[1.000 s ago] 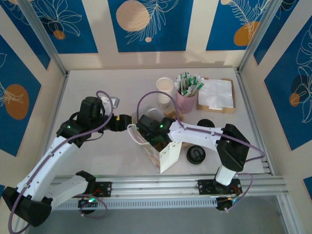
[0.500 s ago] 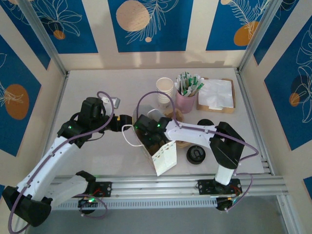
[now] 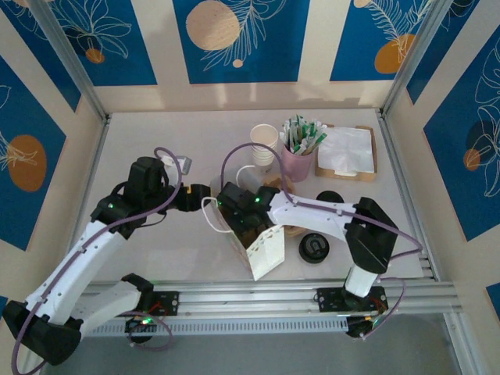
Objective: Pack the takeout coffee
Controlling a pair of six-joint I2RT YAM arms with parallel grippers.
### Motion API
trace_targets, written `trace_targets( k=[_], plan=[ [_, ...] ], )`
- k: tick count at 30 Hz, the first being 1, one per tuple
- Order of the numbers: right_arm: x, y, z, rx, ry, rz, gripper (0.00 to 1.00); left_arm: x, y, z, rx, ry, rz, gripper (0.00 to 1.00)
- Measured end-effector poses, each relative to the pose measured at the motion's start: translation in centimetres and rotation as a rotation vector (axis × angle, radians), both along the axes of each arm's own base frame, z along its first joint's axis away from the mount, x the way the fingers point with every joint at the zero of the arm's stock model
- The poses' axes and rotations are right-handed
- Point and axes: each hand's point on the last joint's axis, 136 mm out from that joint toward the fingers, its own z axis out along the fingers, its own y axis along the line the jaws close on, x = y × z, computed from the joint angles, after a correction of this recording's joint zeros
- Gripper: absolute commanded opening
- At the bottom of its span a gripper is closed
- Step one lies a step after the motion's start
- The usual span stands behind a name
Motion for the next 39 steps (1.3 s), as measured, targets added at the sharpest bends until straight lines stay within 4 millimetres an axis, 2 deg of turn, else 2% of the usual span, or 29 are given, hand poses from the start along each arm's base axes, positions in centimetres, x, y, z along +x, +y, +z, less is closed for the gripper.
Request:
trace_targets(
  k=[2,5,7,8,17,26,31,34,39],
  plan=[
    [0.2,0.3,2.6,0.053,-0.036,0.002,0.35,0.0,0.1,0.1,0.002,-0.005,0.004,0.7],
    [0.6,0.9,6.6,0.147,-0.089,0.002,0.41,0.1,0.2,0.1,0.006,-0.011,0.012,0.7],
    [0.6,1.1,8.7,0.197,-0.115,-0.001,0.5,0.2,0.3,0.1,0.011,-0.014,0.02,0.7],
    [0.5,1.1,9.4,0.215,-0.122,-0.001,0.51,0.2,0.4,0.1,0.013,-0.015,0.021,0.7],
    [-0.7,1.9,12.5,0.302,-0.138,0.032,0.56,0.4,0.5,0.8,0.013,-0.031,0.03,0.72],
    [-1.8,2.2,20.1,0.525,-0.241,0.049,0.66,0.4,0.5,2.0,0.006,-0.046,0.033,0.8],
    [-2.1,2.4,22.0,0.59,-0.255,0.052,0.73,0.4,1.0,3.0,0.011,-0.061,0.059,0.86],
    [-3.0,3.0,23.2,0.643,-0.243,0.086,0.75,0.4,1.6,3.8,0.018,-0.077,0.085,0.87],
    [-4.5,3.8,27.2,0.778,-0.248,0.155,0.77,-0.1,2.4,4.9,0.004,-0.098,0.124,0.87]
  ],
)
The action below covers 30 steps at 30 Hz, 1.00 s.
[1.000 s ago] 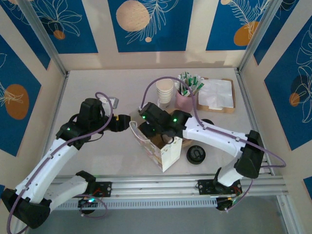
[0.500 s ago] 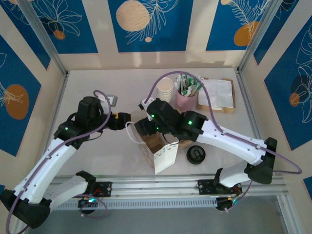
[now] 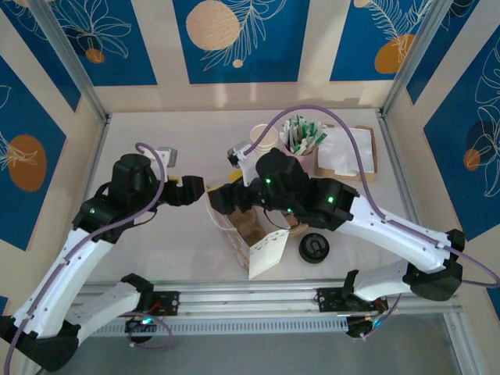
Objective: Pack the takeout coffee
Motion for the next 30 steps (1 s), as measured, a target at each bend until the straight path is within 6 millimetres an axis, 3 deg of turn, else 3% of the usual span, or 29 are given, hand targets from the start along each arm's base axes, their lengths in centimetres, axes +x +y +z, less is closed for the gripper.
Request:
trace_targets(
  k=[5,8,12,15,20,23,26,30],
  plan=[
    [-0.2,0.0,4.4,0.096,-0.062,0.017,0.77,-0.7,1.0,0.1,-0.007,0.012,0.043,0.86],
    [0.1,-0.8,6.0,0.106,-0.106,-0.01,0.78,-1.3,1.6,-0.1,-0.003,0.033,0.068,0.85],
    [1.5,-3.7,6.6,0.072,-0.142,-0.108,0.76,-2.1,2.2,-0.6,-0.007,0.076,0.092,0.83],
    [2.9,-7.5,6.3,0.037,-0.148,-0.213,0.75,-2.7,2.4,-1.0,-0.011,0.104,0.099,0.82],
    [3.5,-13.8,4.1,-0.035,-0.115,-0.348,0.75,-3.4,2.5,-1.4,-0.027,0.128,0.097,0.8],
    [3.3,-16.5,2.0,-0.078,-0.066,-0.399,0.74,-3.7,2.3,-2.2,-0.033,0.152,0.088,0.8],
    [3.0,-17.7,-1.1,-0.134,0.008,-0.408,0.7,-4.0,2.1,-3.1,-0.04,0.182,0.082,0.8],
    [2.5,-17.8,-5.6,-0.212,0.129,-0.377,0.63,-4.0,1.7,-4.0,-0.047,0.203,0.073,0.79]
  ],
)
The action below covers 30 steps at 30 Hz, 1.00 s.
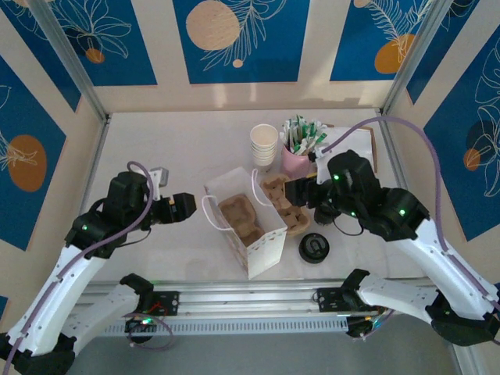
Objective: Pack the takeout coffee
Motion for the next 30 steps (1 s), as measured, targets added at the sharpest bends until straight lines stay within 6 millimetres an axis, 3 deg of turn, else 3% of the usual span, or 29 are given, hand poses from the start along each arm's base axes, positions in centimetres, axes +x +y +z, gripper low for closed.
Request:
trace_targets(
  k=[5,13,15,18,20,23,26,30],
  plan=[
    [-0.8,0.1,-4.4,-0.053,0.144,0.035,0.59,-0.1,-0.3,0.0,-0.012,0.001,-0.012,0.79],
    [-1.7,0.4,-5.5,-0.044,0.205,0.085,0.63,-0.1,-0.6,0.9,-0.013,-0.001,-0.034,0.65],
    [-1.8,0.5,-5.5,-0.044,0.206,0.093,0.64,0.2,-1.2,2.8,-0.01,-0.018,-0.075,0.65],
    [-1.9,0.6,-5.5,-0.044,0.206,0.104,0.65,1.0,-3.0,7.4,0.008,-0.087,-0.162,0.64],
    [-2.0,0.6,-5.4,-0.044,0.206,0.113,0.65,1.1,-5.0,10.5,0.028,-0.151,-0.254,0.64],
    [-2.3,0.9,-5.4,-0.036,0.212,0.136,0.65,-0.1,-8.8,12.5,0.091,-0.201,-0.427,0.64],
    [-2.3,1.4,-5.2,-0.033,0.215,0.162,0.66,-1.4,-11.9,11.4,0.179,-0.186,-0.575,0.62],
    [-1.8,2.2,-4.9,-0.04,0.219,0.183,0.65,-1.7,-12.8,8.1,0.297,-0.112,-0.65,0.53]
  ],
)
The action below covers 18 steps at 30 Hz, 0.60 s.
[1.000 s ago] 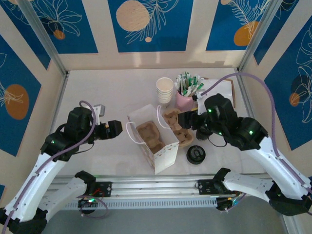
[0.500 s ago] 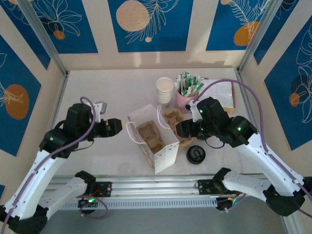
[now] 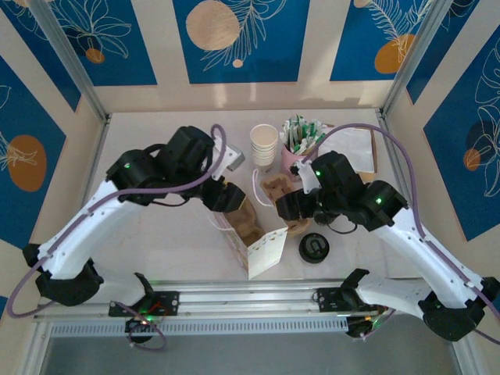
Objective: Pack the takeout coffee
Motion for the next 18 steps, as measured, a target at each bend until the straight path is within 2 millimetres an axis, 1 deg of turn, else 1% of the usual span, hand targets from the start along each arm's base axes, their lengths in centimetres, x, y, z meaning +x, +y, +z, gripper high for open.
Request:
trace_targets(
  k=[1,2,4,6,10,12,14,18],
  plan=[
    [0.2,0.2,-0.1,-0.004,0.001,0.002,0.66,0.1,0.2,-0.6,0.029,0.001,-0.001,0.49],
    [0.4,0.3,-0.1,-0.008,0.002,0.005,0.65,0.2,0.5,-0.9,0.054,-0.002,-0.001,0.47],
    [0.9,0.7,0.0,-0.011,0.0,0.005,0.65,0.2,0.9,-1.2,0.08,-0.002,-0.001,0.47],
    [1.6,1.1,0.4,-0.004,-0.008,0.006,0.65,0.1,1.2,-1.1,0.091,-0.005,0.0,0.47],
    [2.8,2.7,1.6,0.032,-0.028,0.035,0.65,0.1,1.5,-0.6,0.094,-0.021,0.006,0.47],
    [3.1,3.5,1.8,0.045,-0.027,0.059,0.64,0.2,1.6,-0.5,0.095,-0.026,0.008,0.46],
    [3.4,4.3,1.5,0.048,-0.015,0.085,0.62,0.3,1.5,-0.4,0.097,-0.026,0.009,0.46],
    [3.7,4.9,0.3,0.028,0.013,0.109,0.6,0.4,1.4,-0.7,0.114,-0.016,0.009,0.46]
  ],
)
